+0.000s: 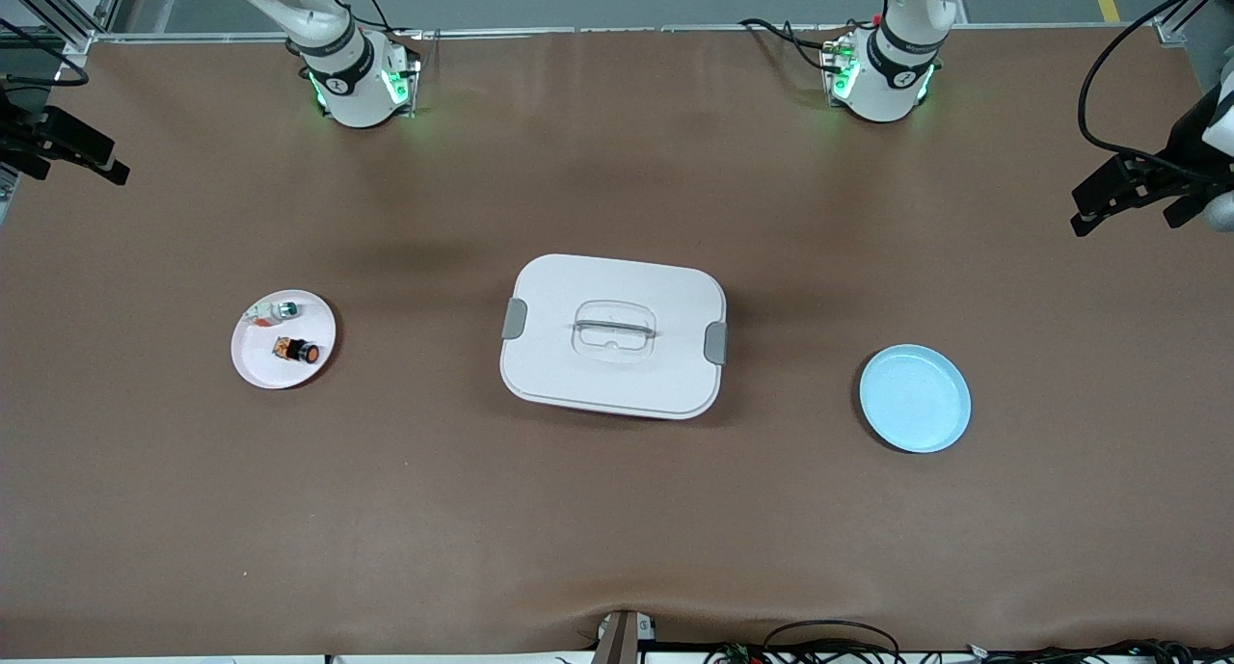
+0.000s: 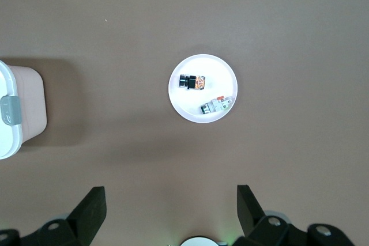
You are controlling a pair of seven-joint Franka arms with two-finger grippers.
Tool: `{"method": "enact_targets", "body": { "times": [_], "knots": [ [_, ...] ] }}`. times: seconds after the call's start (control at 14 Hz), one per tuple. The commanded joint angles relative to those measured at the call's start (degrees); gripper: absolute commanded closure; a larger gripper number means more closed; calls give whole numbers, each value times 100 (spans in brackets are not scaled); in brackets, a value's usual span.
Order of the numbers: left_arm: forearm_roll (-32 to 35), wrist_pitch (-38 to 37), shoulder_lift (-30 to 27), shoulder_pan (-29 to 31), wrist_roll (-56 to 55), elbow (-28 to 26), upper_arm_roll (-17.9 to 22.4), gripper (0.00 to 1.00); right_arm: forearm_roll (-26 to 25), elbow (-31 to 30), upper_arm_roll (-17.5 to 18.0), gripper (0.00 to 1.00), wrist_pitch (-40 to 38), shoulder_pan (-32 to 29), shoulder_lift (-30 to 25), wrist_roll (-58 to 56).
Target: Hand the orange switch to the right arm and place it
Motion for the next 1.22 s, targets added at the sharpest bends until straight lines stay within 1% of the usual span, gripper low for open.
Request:
{"method": "enact_targets", "body": {
  "times": [0.0,0.21,0.36,0.5,0.93,1.15],
  "knots": [
    [-113,9,80,-10,111,127,27,0,63,-138,33,0,76,-47,-147,-120],
    [-121,17,80,-19,111,127,27,0,19,-103,59,0,85,-38,-147,-242],
    [-244,17,89,-10,111,188,27,0,10,-103,33,0,76,-64,-147,-454],
    [-367,17,115,16,111,188,36,0,10,-103,33,0,76,-73,-156,-445],
    [-368,17,168,-19,102,179,27,0,63,-103,33,0,76,-73,-156,-112],
    [-368,105,221,-19,102,162,27,0,54,-103,42,0,85,-56,-156,-129]
  ]
}}
